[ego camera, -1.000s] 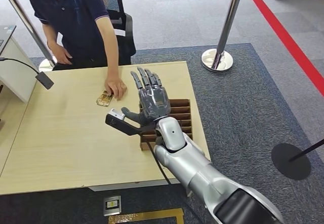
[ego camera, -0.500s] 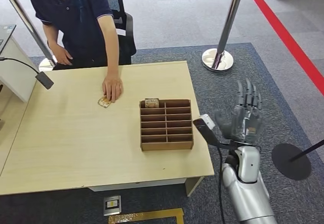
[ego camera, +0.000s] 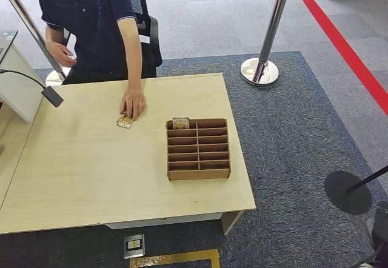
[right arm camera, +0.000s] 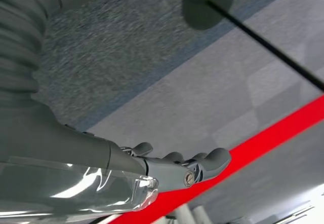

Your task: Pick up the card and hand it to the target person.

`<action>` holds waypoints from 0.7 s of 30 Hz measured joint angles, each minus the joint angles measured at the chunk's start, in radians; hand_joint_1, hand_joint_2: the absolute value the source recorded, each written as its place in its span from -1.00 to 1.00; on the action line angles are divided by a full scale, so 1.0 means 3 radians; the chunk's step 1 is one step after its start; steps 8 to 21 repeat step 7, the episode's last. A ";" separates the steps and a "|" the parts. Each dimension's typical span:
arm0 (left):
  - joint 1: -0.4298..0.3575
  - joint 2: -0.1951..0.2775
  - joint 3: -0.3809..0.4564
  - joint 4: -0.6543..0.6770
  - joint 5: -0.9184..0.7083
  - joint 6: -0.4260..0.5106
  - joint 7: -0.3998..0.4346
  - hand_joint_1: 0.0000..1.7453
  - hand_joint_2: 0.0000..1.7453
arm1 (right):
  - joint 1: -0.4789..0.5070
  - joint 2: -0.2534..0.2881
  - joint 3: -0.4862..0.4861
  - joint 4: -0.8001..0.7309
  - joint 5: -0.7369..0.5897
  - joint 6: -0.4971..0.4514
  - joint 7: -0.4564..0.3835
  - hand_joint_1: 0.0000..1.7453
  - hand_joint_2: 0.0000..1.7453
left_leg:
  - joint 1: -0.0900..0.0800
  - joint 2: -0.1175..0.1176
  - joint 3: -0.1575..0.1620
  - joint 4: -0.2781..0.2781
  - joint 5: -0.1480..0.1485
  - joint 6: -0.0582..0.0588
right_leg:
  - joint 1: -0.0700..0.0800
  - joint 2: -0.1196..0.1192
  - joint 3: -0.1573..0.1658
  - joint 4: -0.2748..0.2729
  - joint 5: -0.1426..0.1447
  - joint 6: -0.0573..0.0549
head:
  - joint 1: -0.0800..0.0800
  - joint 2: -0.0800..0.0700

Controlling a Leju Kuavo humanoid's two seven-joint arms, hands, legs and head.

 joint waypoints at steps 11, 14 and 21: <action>-0.0003 0.0006 0.0001 0.0000 -0.0033 -0.0055 -0.0107 -1.00 1.00 | -0.0201 -0.0145 -0.0558 0.1924 0.0103 0.0228 0.0255 -1.00 1.00 | 0.0004 -0.0004 0.0003 -0.0001 -0.0001 -0.0001 | 0.0004 -0.0001 0.0008 -0.0001 -0.0004 0.0002 | 0.0009 0.0000; -0.0003 0.0006 0.0001 0.0000 -0.0033 -0.0055 -0.0107 -1.00 1.00 | -0.0201 -0.0145 -0.0558 0.1924 0.0103 0.0228 0.0255 -1.00 1.00 | 0.0004 -0.0004 0.0003 -0.0001 -0.0001 -0.0001 | 0.0004 -0.0001 0.0008 -0.0001 -0.0004 0.0002 | 0.0009 0.0000; -0.0003 0.0006 0.0001 0.0000 -0.0033 -0.0055 -0.0107 -1.00 1.00 | -0.0201 -0.0145 -0.0558 0.1924 0.0103 0.0228 0.0255 -1.00 1.00 | 0.0004 -0.0004 0.0003 -0.0001 -0.0001 -0.0001 | 0.0004 -0.0001 0.0008 -0.0001 -0.0004 0.0002 | 0.0009 0.0000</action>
